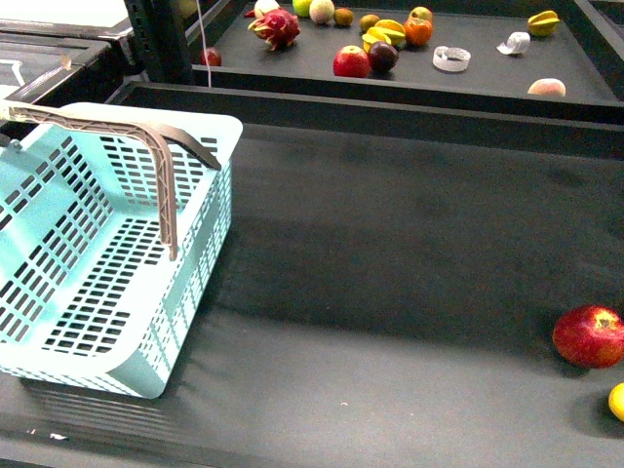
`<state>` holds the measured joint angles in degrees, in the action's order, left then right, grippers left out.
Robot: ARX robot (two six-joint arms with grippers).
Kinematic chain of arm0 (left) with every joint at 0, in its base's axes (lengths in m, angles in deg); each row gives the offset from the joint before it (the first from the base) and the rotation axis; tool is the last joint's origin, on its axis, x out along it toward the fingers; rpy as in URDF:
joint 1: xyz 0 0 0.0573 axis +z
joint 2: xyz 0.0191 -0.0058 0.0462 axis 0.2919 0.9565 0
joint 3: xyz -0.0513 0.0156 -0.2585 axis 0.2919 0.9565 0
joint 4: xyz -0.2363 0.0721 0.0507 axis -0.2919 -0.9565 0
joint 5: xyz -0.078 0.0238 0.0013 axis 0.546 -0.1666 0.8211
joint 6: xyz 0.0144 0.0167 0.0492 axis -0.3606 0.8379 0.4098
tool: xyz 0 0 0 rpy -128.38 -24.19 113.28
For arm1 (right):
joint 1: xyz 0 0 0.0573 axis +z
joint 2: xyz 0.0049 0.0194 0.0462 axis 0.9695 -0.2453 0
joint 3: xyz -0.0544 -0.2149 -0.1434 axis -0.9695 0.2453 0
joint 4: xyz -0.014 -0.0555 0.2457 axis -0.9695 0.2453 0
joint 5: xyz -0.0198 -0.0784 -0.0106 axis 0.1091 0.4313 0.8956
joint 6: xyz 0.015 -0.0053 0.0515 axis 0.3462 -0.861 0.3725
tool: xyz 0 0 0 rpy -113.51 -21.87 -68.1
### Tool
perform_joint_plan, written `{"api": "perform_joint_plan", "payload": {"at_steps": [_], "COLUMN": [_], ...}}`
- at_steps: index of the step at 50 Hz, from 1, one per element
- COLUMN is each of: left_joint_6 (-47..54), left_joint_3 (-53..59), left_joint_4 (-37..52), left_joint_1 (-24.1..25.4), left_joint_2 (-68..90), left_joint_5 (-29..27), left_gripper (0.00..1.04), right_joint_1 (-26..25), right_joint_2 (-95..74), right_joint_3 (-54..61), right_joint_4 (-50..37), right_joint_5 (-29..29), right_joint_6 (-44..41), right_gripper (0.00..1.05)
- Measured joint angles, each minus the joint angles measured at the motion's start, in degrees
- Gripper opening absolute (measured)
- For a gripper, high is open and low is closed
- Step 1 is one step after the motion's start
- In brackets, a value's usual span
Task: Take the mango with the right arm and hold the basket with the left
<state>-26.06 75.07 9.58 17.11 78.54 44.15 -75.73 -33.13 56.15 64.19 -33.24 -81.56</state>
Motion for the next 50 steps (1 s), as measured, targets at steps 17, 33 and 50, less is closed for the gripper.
{"api": "perform_joint_plan", "payload": {"at_steps": [17, 33, 50], "left_joint_6": [-14.8, -51.8, -62.5], "left_joint_3": [-3.2, -12.2, -30.0], "left_joint_4": [-6.8, 26.1, 36.1], "left_joint_1": [-7.5, -9.9, -10.2], "left_joint_2": [10.2, 60.4, 95.5], "left_joint_5": [-22.4, -25.3, -19.5], "left_gripper": [0.97, 0.97, 0.97], "right_joint_1": [0.0, 0.0, 0.0], "right_joint_2": [0.0, 0.0, 0.0], "right_joint_3": [0.0, 0.0, 0.0], "right_joint_4": [0.0, 0.0, 0.0], "right_joint_5": [0.0, 0.0, 0.0], "right_joint_6": [0.0, 0.0, 0.0], "right_gripper": [0.96, 0.96, 0.96]}}
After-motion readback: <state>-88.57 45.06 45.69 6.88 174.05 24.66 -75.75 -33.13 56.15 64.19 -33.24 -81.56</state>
